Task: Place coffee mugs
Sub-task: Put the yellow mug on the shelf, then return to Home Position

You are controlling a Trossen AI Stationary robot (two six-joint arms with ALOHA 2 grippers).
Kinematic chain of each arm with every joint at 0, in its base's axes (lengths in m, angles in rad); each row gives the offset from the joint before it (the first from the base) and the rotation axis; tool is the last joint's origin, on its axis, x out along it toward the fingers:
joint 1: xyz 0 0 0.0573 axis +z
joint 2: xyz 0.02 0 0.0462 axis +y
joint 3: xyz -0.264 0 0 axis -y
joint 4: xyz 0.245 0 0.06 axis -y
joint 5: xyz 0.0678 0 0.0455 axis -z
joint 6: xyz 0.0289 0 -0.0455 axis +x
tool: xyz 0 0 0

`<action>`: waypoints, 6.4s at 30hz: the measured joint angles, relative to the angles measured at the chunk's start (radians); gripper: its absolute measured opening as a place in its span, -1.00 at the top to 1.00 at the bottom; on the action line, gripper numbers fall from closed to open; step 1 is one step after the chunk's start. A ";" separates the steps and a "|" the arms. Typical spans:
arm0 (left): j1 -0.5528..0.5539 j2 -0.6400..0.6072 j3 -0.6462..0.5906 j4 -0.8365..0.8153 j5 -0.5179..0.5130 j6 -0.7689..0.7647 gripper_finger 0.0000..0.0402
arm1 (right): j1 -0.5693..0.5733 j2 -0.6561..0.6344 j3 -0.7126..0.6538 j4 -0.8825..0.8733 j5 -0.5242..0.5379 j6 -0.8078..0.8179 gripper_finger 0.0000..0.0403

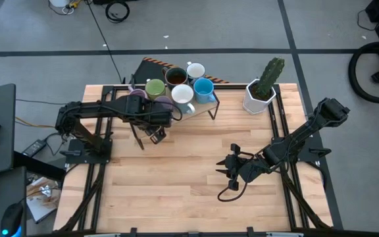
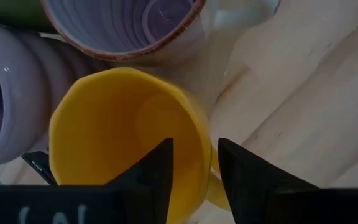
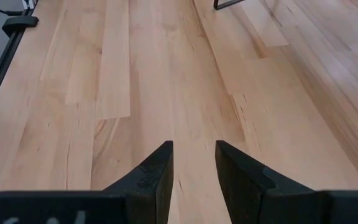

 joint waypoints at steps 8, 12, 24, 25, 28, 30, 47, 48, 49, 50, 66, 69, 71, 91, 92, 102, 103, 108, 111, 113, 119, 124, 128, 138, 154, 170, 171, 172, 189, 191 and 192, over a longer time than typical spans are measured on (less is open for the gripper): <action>0.000 0.000 0.000 0.001 -0.036 -0.007 0.42 | 0.000 0.000 0.000 0.000 0.000 0.001 0.38; 0.000 0.000 0.000 -0.002 -0.041 -0.002 0.42 | 0.000 0.000 0.000 0.000 0.000 0.001 0.38; 0.000 0.000 0.000 -0.006 -0.021 0.061 0.42 | 0.000 0.000 0.000 0.000 -0.001 0.002 0.38; 0.000 0.000 0.000 -0.006 -0.017 0.069 0.41 | 0.000 0.000 0.000 0.001 -0.002 0.002 0.38; 0.000 -0.001 0.000 -0.006 -0.019 0.080 0.41 | 0.000 0.000 0.000 0.004 -0.007 0.002 0.38; 0.000 -0.001 0.000 -0.006 -0.031 0.090 0.41 | 0.000 0.000 0.000 0.004 -0.008 0.002 0.38; -0.004 -0.032 0.016 -0.006 -0.052 0.211 0.41 | 0.000 0.000 0.000 0.004 -0.009 0.002 0.38; -0.004 -0.035 0.017 -0.007 -0.064 0.215 0.41 | 0.000 0.000 0.000 0.004 -0.009 0.002 0.38; -0.004 -0.038 0.015 -0.005 -0.073 0.224 0.41 | 0.000 0.000 0.000 0.005 -0.009 0.002 0.38; -0.004 -0.038 0.014 -0.004 -0.074 0.229 0.41 | 0.000 0.000 0.000 0.005 -0.009 0.002 0.38; -0.010 -0.041 0.014 -0.005 -0.096 0.283 0.41 | 0.000 0.000 0.000 0.007 -0.010 0.001 0.38; -0.010 -0.040 0.026 -0.007 -0.091 0.292 0.41 | 0.000 0.000 0.000 0.007 -0.016 0.002 0.38; -0.009 -0.040 0.057 -0.007 -0.092 0.294 0.41 | 0.000 0.000 0.000 0.008 -0.017 0.002 0.38; -0.407 -0.040 -0.070 0.083 -0.241 0.685 0.41 | 0.000 0.000 0.000 0.008 -0.016 -0.002 0.38; -0.411 -0.040 -0.098 0.086 -0.260 0.699 0.41 | 0.000 0.000 0.000 0.010 -0.016 0.000 0.38; -0.429 -0.040 -0.242 0.112 -0.402 0.753 0.41 | 0.000 0.000 0.000 0.018 -0.016 0.001 0.38; -0.426 -0.040 -0.248 0.113 -0.412 0.752 0.41 | 0.000 0.000 0.000 0.018 -0.016 0.001 0.38; -0.421 -0.040 -0.270 0.115 -0.429 0.752 0.42 | 0.000 0.000 0.000 0.018 -0.016 0.001 0.38; -0.421 -0.040 -0.278 0.110 -0.429 0.752 0.46 | 0.000 0.000 0.000 0.018 -0.017 0.001 0.38; -0.418 -0.040 -0.285 0.109 -0.431 0.752 0.53 | 0.000 0.000 0.000 0.018 -0.017 0.001 0.38; -0.399 -0.040 -0.289 0.078 -0.432 0.717 0.79 | 0.000 0.000 0.000 0.018 -0.017 0.001 0.38; -0.399 -0.040 -0.289 0.078 -0.433 0.700 0.94 | 0.000 0.000 0.000 0.018 -0.017 0.001 0.38; -0.397 -0.040 -0.289 0.075 -0.432 0.683 0.96 | 0.000 0.000 0.000 0.018 -0.017 0.001 0.38; -0.415 -0.040 -0.232 0.110 -0.433 0.603 0.93 | 0.000 0.000 0.000 0.018 -0.018 0.002 0.38; -0.711 -0.455 -0.530 0.683 -0.311 0.282 0.97 | 0.012 0.000 0.000 0.050 -0.059 -0.021 0.38; -0.682 -0.883 -1.170 1.403 -0.326 0.474 0.97 | -0.159 -0.326 -0.047 -0.018 -0.150 -0.220 0.41; -0.672 -0.916 -1.198 1.443 -0.323 0.499 0.97 | -0.170 -0.360 -0.065 -0.021 -0.151 -0.225 0.41; -0.659 -0.947 -1.222 1.487 -0.310 0.524 0.97 | -0.183 -0.394 -0.082 -0.021 -0.151 -0.227 0.41; -0.538 -1.350 -1.540 1.726 -0.144 0.667 0.97 | -0.352 -0.924 -0.286 -0.065 -0.197 -0.277 0.41; -0.538 -1.380 -1.557 1.733 -0.143 0.679 0.97 | -0.380 -0.972 -0.309 -0.075 -0.201 -0.279 0.41; -0.538 -1.396 -1.564 1.734 -0.143 0.689 0.97 | -0.394 -0.995 -0.324 -0.074 -0.204 -0.279 0.41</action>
